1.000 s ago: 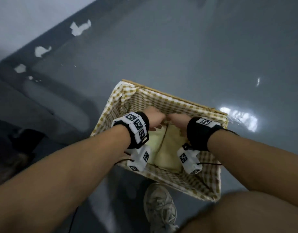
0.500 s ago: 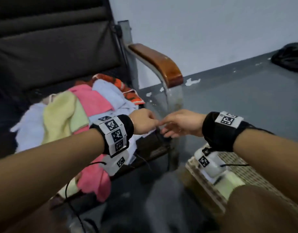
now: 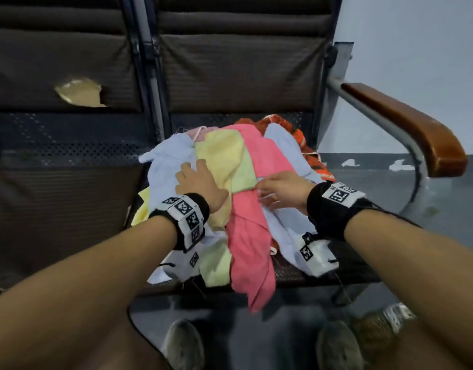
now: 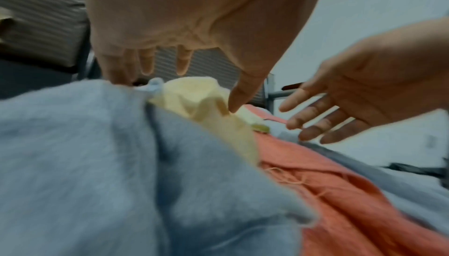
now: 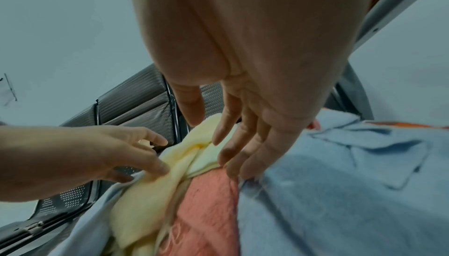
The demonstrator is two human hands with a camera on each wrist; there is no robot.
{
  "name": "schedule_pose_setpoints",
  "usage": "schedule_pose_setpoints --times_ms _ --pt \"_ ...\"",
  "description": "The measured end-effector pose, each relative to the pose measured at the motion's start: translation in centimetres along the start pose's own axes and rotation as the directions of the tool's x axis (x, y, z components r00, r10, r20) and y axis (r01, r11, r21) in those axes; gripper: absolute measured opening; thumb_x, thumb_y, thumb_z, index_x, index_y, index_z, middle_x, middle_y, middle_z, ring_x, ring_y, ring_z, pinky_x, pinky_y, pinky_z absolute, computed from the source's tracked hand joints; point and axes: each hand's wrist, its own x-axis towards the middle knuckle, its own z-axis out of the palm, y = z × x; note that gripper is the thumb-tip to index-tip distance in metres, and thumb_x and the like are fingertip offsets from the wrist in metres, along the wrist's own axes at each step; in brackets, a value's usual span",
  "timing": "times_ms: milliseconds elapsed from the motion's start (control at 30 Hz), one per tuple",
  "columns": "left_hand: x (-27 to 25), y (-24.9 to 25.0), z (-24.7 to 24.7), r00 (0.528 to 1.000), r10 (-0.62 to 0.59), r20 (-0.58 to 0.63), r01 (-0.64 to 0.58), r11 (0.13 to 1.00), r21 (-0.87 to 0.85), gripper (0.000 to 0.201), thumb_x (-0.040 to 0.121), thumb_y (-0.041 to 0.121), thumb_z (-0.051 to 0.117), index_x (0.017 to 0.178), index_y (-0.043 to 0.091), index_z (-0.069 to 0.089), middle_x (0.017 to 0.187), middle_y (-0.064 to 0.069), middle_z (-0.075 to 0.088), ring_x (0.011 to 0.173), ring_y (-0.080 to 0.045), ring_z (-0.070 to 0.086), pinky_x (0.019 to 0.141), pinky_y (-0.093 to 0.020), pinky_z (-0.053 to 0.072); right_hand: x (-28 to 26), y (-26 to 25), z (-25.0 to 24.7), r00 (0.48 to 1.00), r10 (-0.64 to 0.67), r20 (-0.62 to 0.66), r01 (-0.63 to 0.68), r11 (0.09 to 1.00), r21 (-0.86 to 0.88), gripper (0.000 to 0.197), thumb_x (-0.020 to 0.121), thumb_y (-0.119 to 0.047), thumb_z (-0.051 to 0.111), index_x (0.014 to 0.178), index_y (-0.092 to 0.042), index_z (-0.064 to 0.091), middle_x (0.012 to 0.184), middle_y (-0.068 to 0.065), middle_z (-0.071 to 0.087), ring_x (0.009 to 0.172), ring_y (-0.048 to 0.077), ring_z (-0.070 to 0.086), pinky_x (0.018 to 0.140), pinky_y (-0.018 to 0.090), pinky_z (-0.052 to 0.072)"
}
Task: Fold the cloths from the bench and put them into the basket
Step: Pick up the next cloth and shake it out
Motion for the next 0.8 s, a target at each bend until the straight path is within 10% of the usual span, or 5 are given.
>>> schedule_pose_setpoints --times_ms 133,233,433,633,800 --pt "1.6 -1.9 0.3 0.995 0.076 0.069 -0.078 0.997 0.029 0.023 0.092 0.04 0.057 0.1 0.018 0.06 0.097 -0.005 0.062 0.104 -0.034 0.06 0.09 -0.042 0.048 1.6 1.2 1.9 0.999 -0.032 0.028 0.033 0.999 -0.008 0.009 0.094 -0.007 0.055 0.097 -0.003 0.063 0.082 0.016 0.051 0.064 0.02 0.046 0.055 0.027 0.035" --pt "1.7 -1.2 0.2 0.983 0.178 -0.035 -0.176 0.984 0.039 0.023 0.098 0.035 0.047 0.08 0.021 0.05 0.075 0.001 0.056 0.086 -0.032 0.058 0.078 -0.039 0.043 2.5 1.3 2.4 0.997 -0.072 0.022 0.074 0.991 -0.11 0.025 0.094 -0.009 0.057 0.102 0.014 0.066 0.081 0.016 0.06 0.066 0.02 0.053 0.052 0.022 0.043" --pt "0.8 4.1 0.0 0.948 0.287 -0.138 -0.314 0.77 -0.555 0.027 0.094 0.022 0.059 0.07 0.01 0.054 0.064 0.0 0.051 0.065 -0.02 0.046 0.066 -0.033 0.038 2.0 0.1 2.3 0.975 -0.211 0.07 0.217 0.973 -0.08 0.016 0.083 -0.017 0.074 0.092 -0.011 0.063 0.062 -0.005 0.06 0.053 0.008 0.052 0.051 0.022 0.04" --pt "0.4 6.5 -0.8 0.939 0.295 -0.174 -0.325 0.605 -0.727 0.01 0.089 0.017 0.059 0.095 0.013 0.066 0.087 0.002 0.063 0.081 -0.013 0.057 0.078 -0.03 0.045 1.1 -1.1 -0.2 0.942 -0.296 -0.16 0.309 0.949 0.061 0.018 0.092 -0.007 0.049 0.091 -0.002 0.066 0.079 0.012 0.062 0.073 0.029 0.056 0.069 0.042 0.046" --pt "0.9 4.9 0.4 0.93 0.355 0.094 -0.276 0.845 -0.458 0.079 0.068 0.039 0.068 0.141 0.024 0.042 0.138 -0.005 0.05 0.117 -0.02 0.053 0.092 -0.032 0.044 -0.3 -1.5 -4.4 0.836 -0.283 -0.47 0.469 0.813 0.345 0.032 0.095 0.003 0.045 0.115 -0.011 0.064 0.096 0.005 0.07 0.082 0.017 0.067 0.064 0.03 0.056"
